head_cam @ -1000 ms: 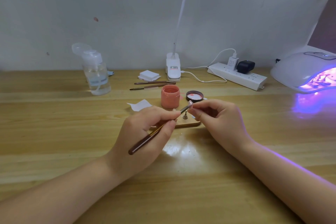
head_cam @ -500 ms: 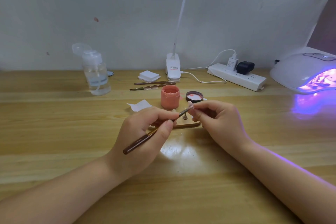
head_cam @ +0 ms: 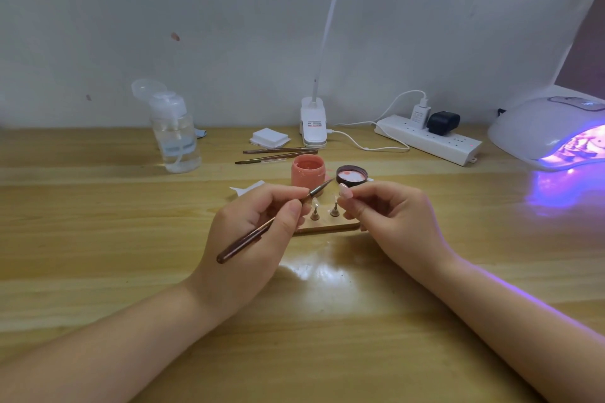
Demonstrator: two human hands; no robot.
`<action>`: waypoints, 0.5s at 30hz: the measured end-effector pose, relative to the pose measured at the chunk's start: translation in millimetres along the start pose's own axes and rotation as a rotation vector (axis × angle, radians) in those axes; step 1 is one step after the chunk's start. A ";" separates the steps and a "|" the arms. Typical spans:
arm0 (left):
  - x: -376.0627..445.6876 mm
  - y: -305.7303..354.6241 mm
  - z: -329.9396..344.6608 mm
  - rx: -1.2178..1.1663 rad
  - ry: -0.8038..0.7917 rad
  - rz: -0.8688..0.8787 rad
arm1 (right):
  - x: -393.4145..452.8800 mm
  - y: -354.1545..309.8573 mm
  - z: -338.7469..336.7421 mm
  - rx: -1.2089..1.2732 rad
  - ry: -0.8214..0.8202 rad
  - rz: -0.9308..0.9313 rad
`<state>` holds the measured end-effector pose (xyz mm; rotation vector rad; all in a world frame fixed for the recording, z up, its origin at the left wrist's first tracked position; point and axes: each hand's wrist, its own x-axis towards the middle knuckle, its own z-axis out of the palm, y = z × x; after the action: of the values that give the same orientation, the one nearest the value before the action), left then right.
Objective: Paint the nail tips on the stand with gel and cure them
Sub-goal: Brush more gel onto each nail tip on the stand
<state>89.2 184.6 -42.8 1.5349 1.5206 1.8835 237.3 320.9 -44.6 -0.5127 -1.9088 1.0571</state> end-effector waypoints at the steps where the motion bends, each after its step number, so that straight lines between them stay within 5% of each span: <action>1: -0.1 0.8 -0.5 0.012 0.002 0.011 | -0.1 -0.1 0.1 0.004 0.005 0.003; 15: -4.1 4.3 -1.8 -0.072 -0.098 0.053 | 1.5 0.7 -0.9 -0.020 0.036 0.029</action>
<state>90.9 178.8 -41.3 1.6253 1.3685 1.8407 237.3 322.8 -44.2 -0.5692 -1.8873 1.0415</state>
